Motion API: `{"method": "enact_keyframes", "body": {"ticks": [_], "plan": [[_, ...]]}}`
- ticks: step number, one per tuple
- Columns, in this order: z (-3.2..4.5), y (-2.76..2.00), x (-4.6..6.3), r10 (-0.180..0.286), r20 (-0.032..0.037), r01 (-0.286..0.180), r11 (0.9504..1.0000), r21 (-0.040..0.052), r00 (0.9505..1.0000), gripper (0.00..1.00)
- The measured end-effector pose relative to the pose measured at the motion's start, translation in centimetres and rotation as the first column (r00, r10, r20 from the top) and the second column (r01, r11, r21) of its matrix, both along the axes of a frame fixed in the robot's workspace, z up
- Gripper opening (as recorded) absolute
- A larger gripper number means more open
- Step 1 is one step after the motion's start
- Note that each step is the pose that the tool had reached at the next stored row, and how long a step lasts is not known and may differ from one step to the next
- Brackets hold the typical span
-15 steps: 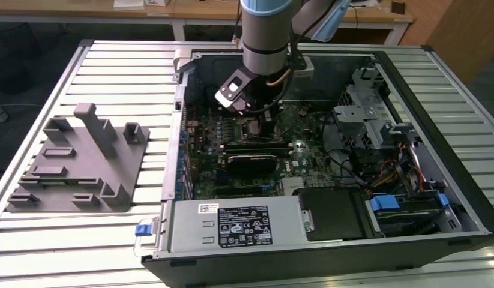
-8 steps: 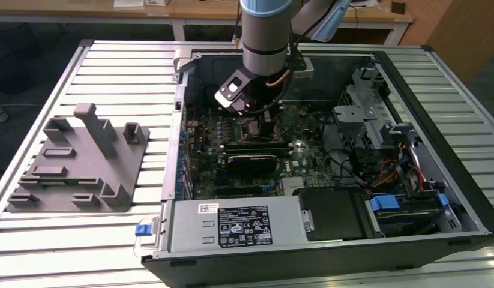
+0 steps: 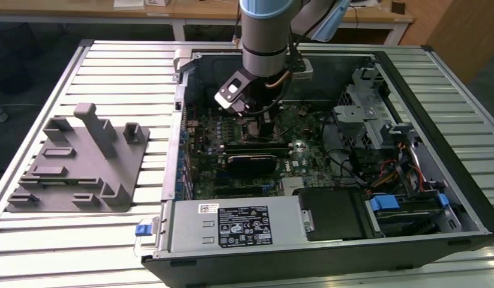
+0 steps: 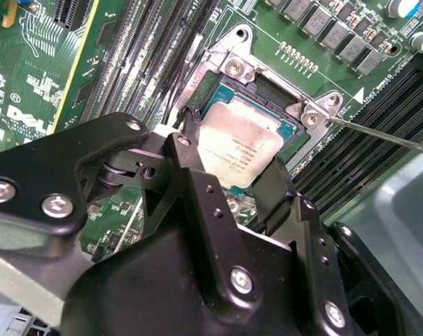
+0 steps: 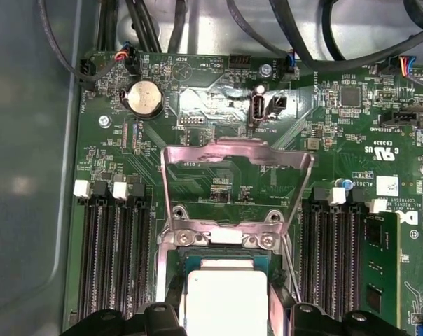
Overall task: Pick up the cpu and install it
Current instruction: 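Place the cpu into insertion slot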
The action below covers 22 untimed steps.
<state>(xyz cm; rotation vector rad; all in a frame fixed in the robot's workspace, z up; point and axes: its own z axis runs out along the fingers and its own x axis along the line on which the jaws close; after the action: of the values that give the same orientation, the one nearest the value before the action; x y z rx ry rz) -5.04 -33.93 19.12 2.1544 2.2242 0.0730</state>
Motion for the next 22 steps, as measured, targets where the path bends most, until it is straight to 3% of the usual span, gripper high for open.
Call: {"method": "enact_keyframes", "body": {"ticks": [22], "plan": [[-0.36,0.35,-0.25,0.000,-0.0007,0.000,1.0000,-0.0010,1.0000,0.55]]}}
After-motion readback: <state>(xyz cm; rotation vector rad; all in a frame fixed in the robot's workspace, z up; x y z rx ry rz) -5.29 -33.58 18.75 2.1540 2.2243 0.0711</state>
